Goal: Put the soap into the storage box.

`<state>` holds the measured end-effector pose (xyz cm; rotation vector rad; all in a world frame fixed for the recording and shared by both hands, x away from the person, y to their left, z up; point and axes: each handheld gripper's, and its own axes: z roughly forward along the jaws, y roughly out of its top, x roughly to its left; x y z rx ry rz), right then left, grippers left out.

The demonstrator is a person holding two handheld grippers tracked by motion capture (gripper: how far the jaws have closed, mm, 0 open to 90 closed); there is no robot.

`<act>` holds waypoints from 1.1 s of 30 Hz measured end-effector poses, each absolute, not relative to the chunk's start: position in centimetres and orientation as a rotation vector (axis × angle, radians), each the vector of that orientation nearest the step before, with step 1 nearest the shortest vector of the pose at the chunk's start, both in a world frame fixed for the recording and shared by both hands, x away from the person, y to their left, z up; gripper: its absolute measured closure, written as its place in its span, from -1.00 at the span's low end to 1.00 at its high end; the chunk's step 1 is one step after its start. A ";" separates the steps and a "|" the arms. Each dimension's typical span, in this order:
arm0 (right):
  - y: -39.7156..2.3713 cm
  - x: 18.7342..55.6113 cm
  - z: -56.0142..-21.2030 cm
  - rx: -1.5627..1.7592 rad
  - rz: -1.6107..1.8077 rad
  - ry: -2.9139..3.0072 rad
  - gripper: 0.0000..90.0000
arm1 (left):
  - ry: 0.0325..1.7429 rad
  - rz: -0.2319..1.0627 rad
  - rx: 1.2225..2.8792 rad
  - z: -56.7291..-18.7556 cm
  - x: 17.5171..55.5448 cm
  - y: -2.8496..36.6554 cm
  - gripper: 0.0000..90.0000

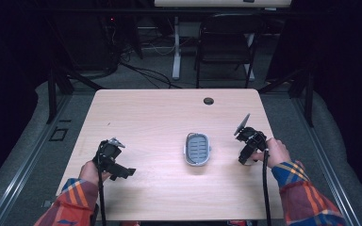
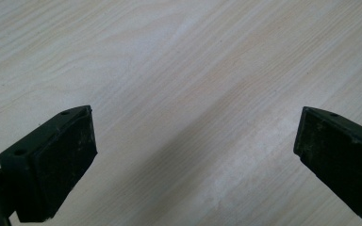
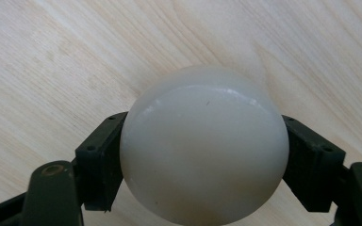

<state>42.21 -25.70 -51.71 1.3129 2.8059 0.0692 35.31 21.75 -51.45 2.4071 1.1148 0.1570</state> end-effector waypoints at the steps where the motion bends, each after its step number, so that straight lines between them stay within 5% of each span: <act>1: -25.4 42.4 -51.5 1.302 0.051 2.821 -0.45 | 1.114 0.155 2.407 -51.4 35.3 21.8 -1.00; 33: -22.3 43.3 -49.2 1.197 0.096 2.841 -0.45 | 1.110 0.150 2.418 -51.5 35.4 21.6 -1.00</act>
